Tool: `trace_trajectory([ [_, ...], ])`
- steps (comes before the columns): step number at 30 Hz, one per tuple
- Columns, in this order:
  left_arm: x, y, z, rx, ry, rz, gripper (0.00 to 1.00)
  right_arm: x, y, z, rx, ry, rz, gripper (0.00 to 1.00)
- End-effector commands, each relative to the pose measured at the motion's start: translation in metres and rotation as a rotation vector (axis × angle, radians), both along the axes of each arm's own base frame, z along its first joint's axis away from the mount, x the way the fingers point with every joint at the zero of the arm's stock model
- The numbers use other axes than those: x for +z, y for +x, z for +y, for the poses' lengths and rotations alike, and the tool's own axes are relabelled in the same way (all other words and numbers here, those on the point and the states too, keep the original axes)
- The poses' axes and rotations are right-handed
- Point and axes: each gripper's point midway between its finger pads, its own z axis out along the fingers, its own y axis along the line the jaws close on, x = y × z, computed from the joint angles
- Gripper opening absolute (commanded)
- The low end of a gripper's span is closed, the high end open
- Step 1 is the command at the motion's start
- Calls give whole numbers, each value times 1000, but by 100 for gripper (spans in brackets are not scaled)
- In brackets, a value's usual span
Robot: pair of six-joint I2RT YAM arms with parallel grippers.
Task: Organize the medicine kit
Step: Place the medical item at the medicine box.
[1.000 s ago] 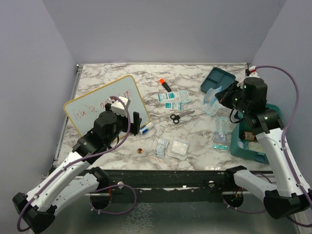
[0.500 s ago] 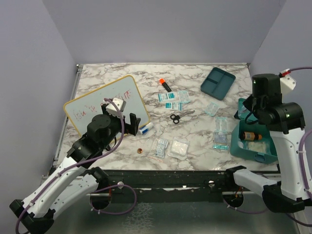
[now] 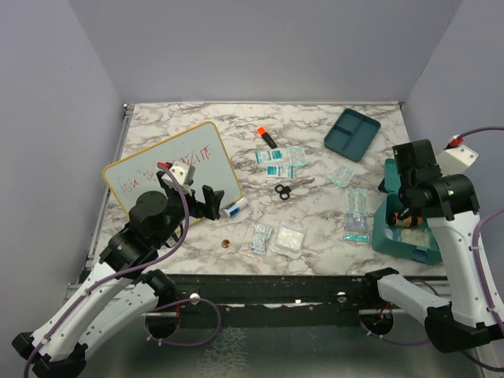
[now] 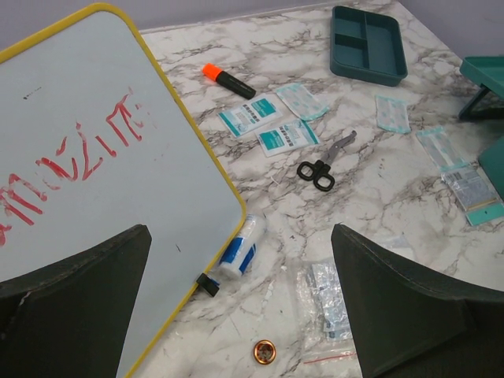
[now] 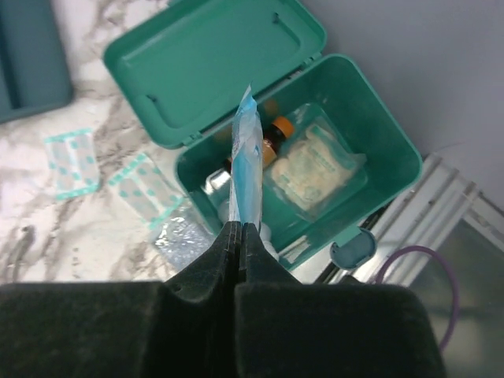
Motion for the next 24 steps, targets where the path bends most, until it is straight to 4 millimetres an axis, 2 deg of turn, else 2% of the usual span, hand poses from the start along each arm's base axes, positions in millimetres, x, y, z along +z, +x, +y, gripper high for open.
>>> trace_trajectory([
  [1, 1, -5, -3, -25, -18, -6, 99, -10, -14, -23, -91, -100, 72, 1],
  [9, 4, -7, -2, -26, -28, -17, 99, -13, -39, -68, -309, -292, 127, 1],
  [19, 7, -8, 0, -24, -35, -26, 99, -11, -39, -80, -399, -321, 143, 1],
  [21, 7, -8, 0, -24, -38, -26, 99, -19, -39, -83, -411, -345, 170, 0],
  [24, 8, -8, 0, -24, -39, -28, 99, -43, -37, -83, -449, -337, 174, 0],
])
